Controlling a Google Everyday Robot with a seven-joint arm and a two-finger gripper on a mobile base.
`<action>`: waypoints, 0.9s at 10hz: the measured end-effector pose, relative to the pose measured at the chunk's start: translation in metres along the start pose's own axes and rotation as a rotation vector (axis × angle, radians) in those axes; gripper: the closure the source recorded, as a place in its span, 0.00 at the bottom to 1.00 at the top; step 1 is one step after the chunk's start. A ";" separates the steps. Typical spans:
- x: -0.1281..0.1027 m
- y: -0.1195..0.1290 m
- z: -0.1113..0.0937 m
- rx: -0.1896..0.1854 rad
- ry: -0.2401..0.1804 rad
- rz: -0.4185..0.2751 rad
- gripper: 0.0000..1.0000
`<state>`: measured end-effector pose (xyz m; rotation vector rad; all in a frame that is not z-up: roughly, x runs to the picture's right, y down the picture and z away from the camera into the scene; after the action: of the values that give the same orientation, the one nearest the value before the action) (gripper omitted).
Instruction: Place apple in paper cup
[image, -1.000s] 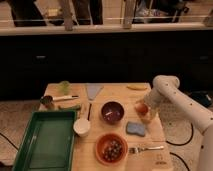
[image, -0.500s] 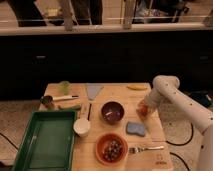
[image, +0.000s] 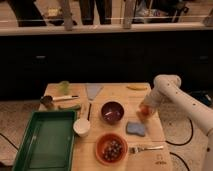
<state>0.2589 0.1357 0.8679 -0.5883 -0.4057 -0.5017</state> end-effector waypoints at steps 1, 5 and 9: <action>-0.004 0.002 -0.001 0.001 0.002 -0.008 0.99; -0.021 0.001 -0.006 0.009 0.012 -0.044 0.99; -0.034 -0.001 -0.012 0.020 0.021 -0.083 0.99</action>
<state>0.2330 0.1387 0.8424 -0.5485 -0.4159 -0.5819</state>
